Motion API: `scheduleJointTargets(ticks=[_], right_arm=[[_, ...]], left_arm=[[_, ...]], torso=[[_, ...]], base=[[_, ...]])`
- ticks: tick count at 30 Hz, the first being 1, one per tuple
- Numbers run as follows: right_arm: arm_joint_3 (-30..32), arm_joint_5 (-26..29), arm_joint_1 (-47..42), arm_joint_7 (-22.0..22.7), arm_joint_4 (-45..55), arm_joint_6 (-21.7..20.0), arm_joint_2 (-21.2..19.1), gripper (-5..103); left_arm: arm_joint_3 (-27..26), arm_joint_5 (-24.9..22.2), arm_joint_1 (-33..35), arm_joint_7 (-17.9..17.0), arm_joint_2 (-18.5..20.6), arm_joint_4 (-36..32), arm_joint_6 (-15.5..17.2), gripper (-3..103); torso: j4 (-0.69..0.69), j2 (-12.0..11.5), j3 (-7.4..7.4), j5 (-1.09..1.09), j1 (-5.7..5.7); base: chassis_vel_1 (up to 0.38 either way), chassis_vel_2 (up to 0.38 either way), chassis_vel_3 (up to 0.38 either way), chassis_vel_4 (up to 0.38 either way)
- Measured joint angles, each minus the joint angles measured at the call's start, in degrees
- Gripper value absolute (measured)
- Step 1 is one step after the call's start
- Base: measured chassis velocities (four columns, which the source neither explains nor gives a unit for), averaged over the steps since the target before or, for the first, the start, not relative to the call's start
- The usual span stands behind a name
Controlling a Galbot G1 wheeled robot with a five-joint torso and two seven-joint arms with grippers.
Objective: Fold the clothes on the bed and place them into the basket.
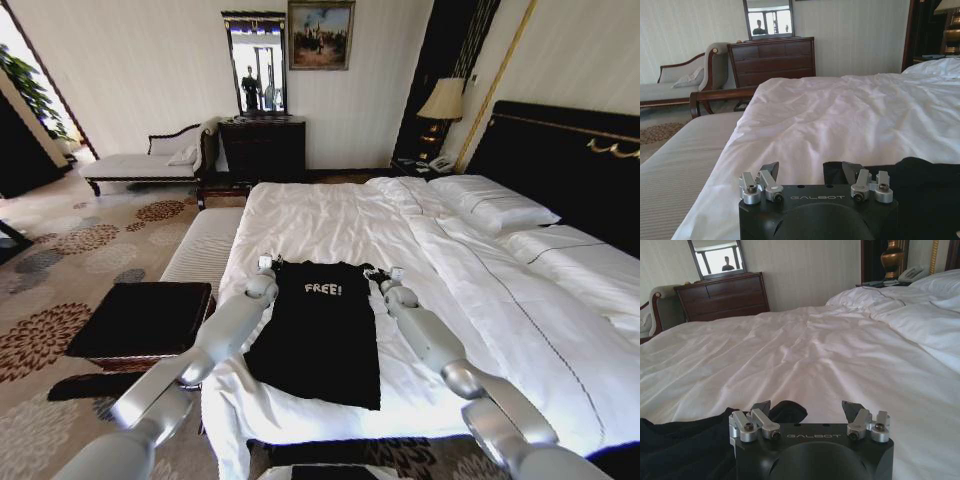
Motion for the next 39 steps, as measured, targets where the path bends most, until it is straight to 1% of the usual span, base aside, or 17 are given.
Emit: scheduleJointTargets(ticks=[1, 3, 4, 5, 6, 7, 9, 11, 14, 19, 22, 25, 27, 29, 33, 35, 39], right_arm=[[0.00, 0.00, 0.00, 0.00, 0.00, 0.00, 0.00, 80], [2.19, 0.82, -4.07, 0.14, 5.80, -0.49, -2.45, 91], [3.25, 1.00, -6.53, 0.21, 8.89, -0.72, -3.58, 91], [4.33, 1.29, -9.14, 0.44, 11.91, -1.08, -4.43, 96], [4.33, 1.29, -9.14, 0.44, 11.91, -1.08, -4.43, 96], [5.71, 2.12, -12.55, 0.95, 15.42, -1.74, -5.30, 99], [8.26, 2.98, -17.63, 1.44, 19.83, -2.53, -6.17, 100], [9.02, 3.05, -18.80, 1.44, 20.84, -2.64, -6.31, 100], [13.36, 3.34, -25.10, 1.47, 26.42, -3.03, -6.46, 100], [16.47, 2.76, -30.70, 1.48, 31.35, -3.11, -5.97, 100], [20.52, 1.96, -38.38, 1.11, 37.47, -3.13, -5.30, 100], [22.21, 2.39, -41.01, 1.13, 39.66, -3.42, -4.90, 100], [25.43, 4.67, -45.75, 1.51, 43.82, -4.37, -3.99, 100], [26.40, 5.71, -47.29, 1.57, 45.13, -4.82, -3.65, 100], [30.95, 10.89, -55.20, 1.21, 50.86, -7.12, -1.12, 100], [31.37, 11.78, -56.12, 1.07, 51.44, -7.48, -0.76, 100], [32.72, 16.35, -60.57, 0.13, 54.01, -9.75, 1.57, 100]], left_arm=[[0.00, 0.00, 0.00, 0.00, 0.00, 0.00, 0.00, 70], [-2.10, -0.22, 4.65, 0.01, 2.69, -6.47, 0.09, 81], [-3.32, 0.06, 7.23, 0.14, 3.93, -9.67, 0.08, 86], [-4.51, 0.47, 9.81, 0.22, 4.99, -12.45, 0.06, 92], [-4.51, 0.47, 9.81, 0.22, 4.99, -12.45, 0.06, 92], [-6.39, 0.92, 13.11, 0.49, 6.20, -15.76, 0.01, 96], [-8.92, 1.51, 17.90, 0.66, 8.40, -19.59, -0.29, 99], [-9.46, 1.82, 19.14, 0.81, 8.97, -20.42, -0.46, 99], [-13.27, 3.90, 26.15, 1.74, 11.19, -24.61, -1.24, 100], [-15.86, 3.95, 31.39, 2.63, 13.14, -29.86, -1.88, 100], [-17.84, 4.88, 36.82, 4.16, 14.91, -35.11, -2.64, 100], [-18.48, 5.17, 38.41, 4.38, 15.02, -36.43, -2.79, 100], [-20.17, 5.62, 41.77, 4.74, 14.75, -38.63, -2.95, 100], [-20.80, 5.84, 42.90, 4.92, 14.64, -39.24, -3.04, 100], [-25.06, 6.41, 50.19, 5.76, 13.66, -42.43, -3.29, 100], [-25.60, 6.42, 51.07, 5.80, 13.50, -42.79, -3.30, 100], [-28.06, 6.57, 55.07, 5.80, 12.48, -45.15, -3.24, 100]], torso=[[0.00, 0.00, 0.00, 0.00, 0.00], [-0.01, 0.00, 0.00, 0.01, 0.00], [-0.02, 0.00, -0.01, 0.03, 0.00], [-0.02, 0.00, -0.01, 0.03, -0.01], [-0.02, 0.00, -0.01, 0.03, -0.01], [-0.03, 0.01, -0.01, 0.03, -0.01], [-0.02, 0.01, 0.00, 0.06, -0.01], [-0.03, 0.00, 0.00, 0.06, -0.01], [0.00, 0.01, 0.00, 0.02, -0.01], [-0.01, 0.01, 0.00, 0.05, 0.00], [-0.03, 0.01, 0.00, 0.04, -0.01], [-0.02, 0.01, 0.00, 0.04, -0.01], [-0.02, 0.01, 0.00, 0.03, 0.00], [-0.02, 0.00, 0.00, 0.04, 0.00], [-0.02, 0.00, 0.01, 0.05, 0.01], [-0.02, 0.00, 0.00, 0.04, 0.00], [-0.01, 0.01, 0.00, 0.04, 0.00]], base=[[0.000, 0.000, 0.000, 0.000], [0.000, 0.000, 0.000, 0.000], [0.000, 0.000, 0.000, 0.000], [0.000, 0.000, 0.000, 0.000], [0.000, 0.000, 0.000, 0.000], [0.000, 0.000, 0.000, 0.000], [0.000, 0.000, 0.000, 0.000], [0.000, 0.000, 0.000, 0.000], [0.000, 0.000, 0.000, 0.000], [0.000, 0.000, 0.000, 0.000], [0.000, 0.000, 0.000, 0.000], [0.000, 0.000, 0.000, 0.000], [0.000, 0.000, 0.000, 0.000], [0.000, 0.000, 0.000, 0.000], [0.000, 0.000, 0.000, 0.000], [0.000, 0.000, 0.000, 0.000], [0.000, 0.000, 0.000, 0.000]])
